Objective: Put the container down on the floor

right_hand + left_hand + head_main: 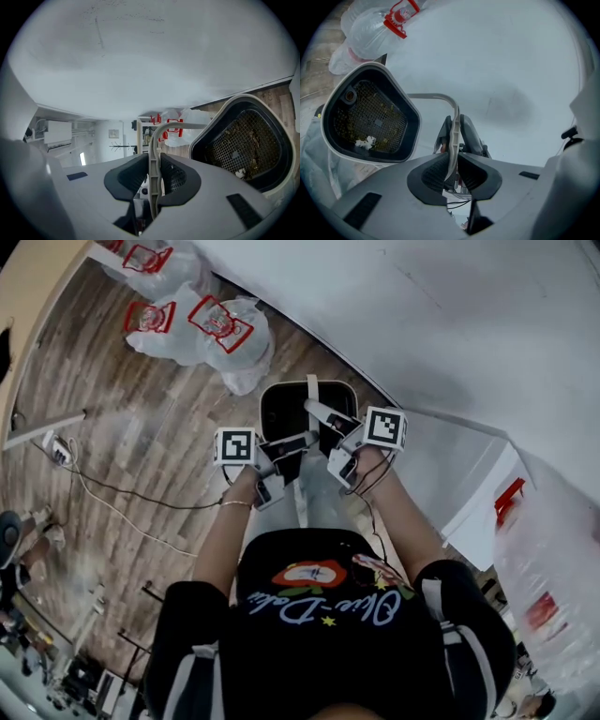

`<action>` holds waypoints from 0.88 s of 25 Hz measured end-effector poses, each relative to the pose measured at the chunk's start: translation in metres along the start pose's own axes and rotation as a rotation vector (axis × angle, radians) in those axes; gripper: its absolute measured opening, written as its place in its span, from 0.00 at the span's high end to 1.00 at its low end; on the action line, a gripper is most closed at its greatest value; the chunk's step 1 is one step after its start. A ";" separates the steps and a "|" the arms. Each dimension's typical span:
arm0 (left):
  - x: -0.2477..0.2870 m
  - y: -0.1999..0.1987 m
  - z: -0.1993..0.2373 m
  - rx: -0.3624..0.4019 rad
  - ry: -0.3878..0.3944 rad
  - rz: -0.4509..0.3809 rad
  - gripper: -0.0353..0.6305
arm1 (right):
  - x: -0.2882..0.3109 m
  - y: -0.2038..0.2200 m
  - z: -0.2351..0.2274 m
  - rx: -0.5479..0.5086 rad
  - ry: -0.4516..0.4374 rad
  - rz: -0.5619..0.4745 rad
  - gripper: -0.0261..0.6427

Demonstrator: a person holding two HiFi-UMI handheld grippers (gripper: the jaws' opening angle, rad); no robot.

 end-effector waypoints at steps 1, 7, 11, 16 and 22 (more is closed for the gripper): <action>0.000 0.001 0.001 0.003 -0.002 0.004 0.86 | -0.001 0.001 -0.001 -0.003 0.004 -0.004 0.86; -0.005 -0.046 0.052 -0.022 -0.028 0.021 0.86 | 0.044 -0.019 -0.053 0.007 0.045 0.009 0.86; -0.003 -0.063 0.082 -0.037 -0.059 0.039 0.85 | 0.060 -0.027 -0.078 -0.002 0.067 0.014 0.86; 0.004 -0.074 0.113 -0.035 -0.074 0.060 0.85 | 0.068 -0.033 -0.112 0.019 0.103 0.010 0.86; 0.017 -0.094 0.155 -0.007 -0.084 0.087 0.85 | 0.083 -0.048 -0.156 -0.003 0.110 -0.001 0.86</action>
Point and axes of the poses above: the fingertips, and each gripper's own axes: x forward along the fingers, z to its left, y out of its underside, the point moved 1 cm from there along -x, backward along the fingers, and after that the axes turned 1 degree about z, right-handed, at the moved point
